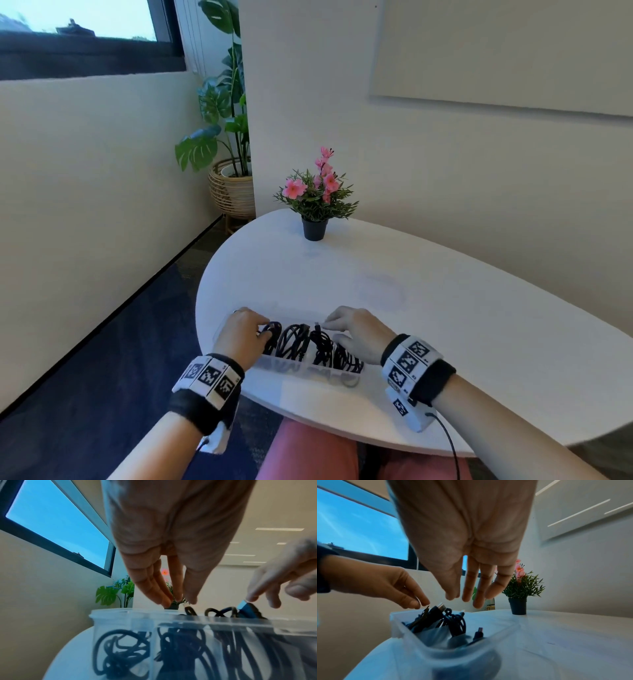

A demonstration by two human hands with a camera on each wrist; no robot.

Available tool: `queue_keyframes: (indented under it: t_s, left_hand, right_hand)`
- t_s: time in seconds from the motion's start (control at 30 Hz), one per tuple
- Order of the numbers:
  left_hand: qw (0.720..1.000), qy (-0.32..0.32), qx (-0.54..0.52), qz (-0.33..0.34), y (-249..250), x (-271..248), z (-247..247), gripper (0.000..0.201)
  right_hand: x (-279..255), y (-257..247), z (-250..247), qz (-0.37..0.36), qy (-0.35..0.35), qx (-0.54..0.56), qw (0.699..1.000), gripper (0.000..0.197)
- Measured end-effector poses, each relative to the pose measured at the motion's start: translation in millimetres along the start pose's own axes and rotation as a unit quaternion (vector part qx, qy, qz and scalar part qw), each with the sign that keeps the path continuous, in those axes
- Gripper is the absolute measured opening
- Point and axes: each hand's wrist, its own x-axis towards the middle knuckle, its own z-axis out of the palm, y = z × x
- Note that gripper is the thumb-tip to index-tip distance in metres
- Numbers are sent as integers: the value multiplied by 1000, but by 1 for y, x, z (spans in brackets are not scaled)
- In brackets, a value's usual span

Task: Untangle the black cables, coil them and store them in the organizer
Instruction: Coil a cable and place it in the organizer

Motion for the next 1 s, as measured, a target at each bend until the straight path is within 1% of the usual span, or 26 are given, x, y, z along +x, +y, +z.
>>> queue_keyframes:
  t_s: [0.07, 0.17, 0.2, 0.23, 0.3, 0.37, 0.47, 0.63, 0.73, 0.8, 0.83, 0.9, 1.0]
  left_hand:
    - [999, -36, 12, -1, -1, -2, -1, 26]
    - [998, -57, 5, 27, 10, -5, 5, 35]
    - [998, -56, 8, 30, 13, -5, 7, 34]
    - [998, -55, 16, 29, 15, -4, 8, 29]
    - [998, -54, 37, 11, 15, -1, 9, 20]
    - [995, -70, 70, -6, 13, 2, 10, 16]
    - [987, -103, 125, -7, 14, 6, 12, 12]
    - [964, -185, 191, -23, 28, 10, 1, 23]
    - [946, -228, 230, 10, 32, 8, -8, 23]
    - [938, -255, 233, 23, 33, 4, -9, 21]
    - [939, -256, 230, 24, 33, 1, -9, 21]
    - [947, -231, 225, 11, 36, -4, -9, 21]
    - [949, -151, 276, 12, 49, -13, -7, 32]
  right_hand:
    - [0, -6, 6, -37, -34, -44, 998, 33]
    - [0, -13, 13, -52, -83, -144, 985, 33]
    - [1, -15, 14, -49, -87, -162, 982, 34]
    - [0, -16, 15, -46, -86, -173, 980, 35]
    - [0, -18, 17, -36, -81, -193, 977, 35]
    - [0, -19, 21, -28, -79, -211, 974, 36]
    - [0, -20, 26, -19, -79, -208, 975, 34]
    - [1, -21, 29, -7, -83, -181, 980, 32]
    - [0, -19, 30, 3, -87, -162, 983, 31]
    - [-3, -17, 32, 6, -80, -143, 986, 31]
    - [-4, -16, 33, 7, -75, -133, 988, 31]
    - [-6, -15, 35, 8, -66, -113, 991, 33]
    - [-8, -15, 37, 10, -48, -86, 995, 33]
